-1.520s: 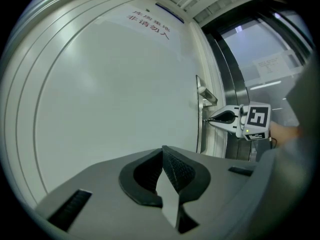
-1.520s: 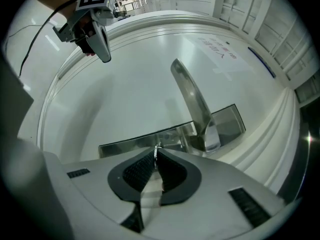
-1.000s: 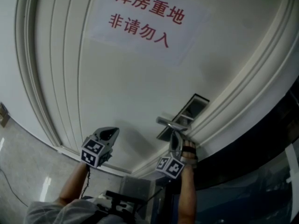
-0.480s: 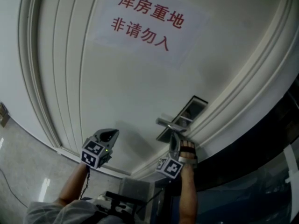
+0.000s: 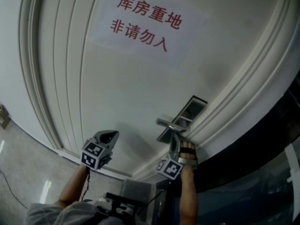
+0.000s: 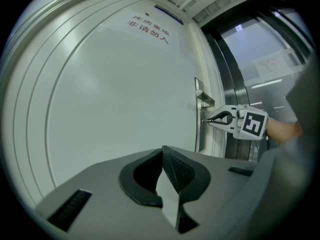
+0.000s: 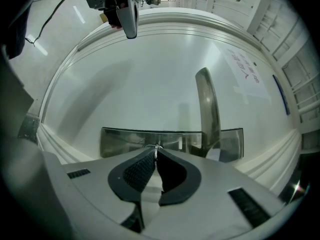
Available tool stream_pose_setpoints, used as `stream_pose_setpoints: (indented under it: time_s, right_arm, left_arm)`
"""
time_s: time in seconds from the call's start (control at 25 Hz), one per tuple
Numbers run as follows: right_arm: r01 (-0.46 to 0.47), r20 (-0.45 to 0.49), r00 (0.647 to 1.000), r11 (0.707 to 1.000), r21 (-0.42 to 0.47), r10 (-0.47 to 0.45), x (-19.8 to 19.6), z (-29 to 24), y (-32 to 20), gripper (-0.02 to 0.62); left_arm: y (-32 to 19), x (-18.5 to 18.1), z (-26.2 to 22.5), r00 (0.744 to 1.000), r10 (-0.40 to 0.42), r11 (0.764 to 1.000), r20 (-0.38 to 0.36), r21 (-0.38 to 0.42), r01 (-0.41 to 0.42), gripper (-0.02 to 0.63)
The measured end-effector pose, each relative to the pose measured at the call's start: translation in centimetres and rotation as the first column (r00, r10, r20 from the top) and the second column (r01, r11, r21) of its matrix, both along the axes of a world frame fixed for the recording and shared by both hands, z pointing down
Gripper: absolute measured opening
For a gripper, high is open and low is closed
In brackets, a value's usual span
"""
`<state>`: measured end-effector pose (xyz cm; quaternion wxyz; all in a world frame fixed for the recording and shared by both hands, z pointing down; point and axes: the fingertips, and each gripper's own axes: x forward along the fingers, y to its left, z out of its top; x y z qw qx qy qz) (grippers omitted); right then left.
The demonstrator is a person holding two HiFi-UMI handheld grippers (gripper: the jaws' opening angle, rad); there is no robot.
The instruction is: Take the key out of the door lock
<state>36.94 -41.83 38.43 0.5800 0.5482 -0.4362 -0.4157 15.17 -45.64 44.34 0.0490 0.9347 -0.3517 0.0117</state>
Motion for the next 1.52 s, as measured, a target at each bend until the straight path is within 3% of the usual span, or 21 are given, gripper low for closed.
stream_pose_setpoints:
  time_s: [1.0,1.28,1.52]
  right_arm:
    - [0.002,0.022,1.0,0.999,0.034,-0.003,-0.5,0.0,2.2,0.023]
    - [-0.021,-0.013,1.0,0.999,0.032,0.021,-0.1,-0.1,3.1,0.023]
    - [-0.004,0.154,0.988,0.997,0.071,-0.007,-0.7,0.0,4.6,0.023]
  left_arm:
    - [3.0,-1.1,-0.2,1.0,-0.001,1.0,0.01,0.009,0.001,0.007]
    - [4.0,-2.1,-0.4,1.0,-0.01,1.0,0.009,0.006,0.01,0.007]
    - [4.8,-2.1,-0.5,1.0,0.002,1.0,0.012,0.015,-0.002,0.007]
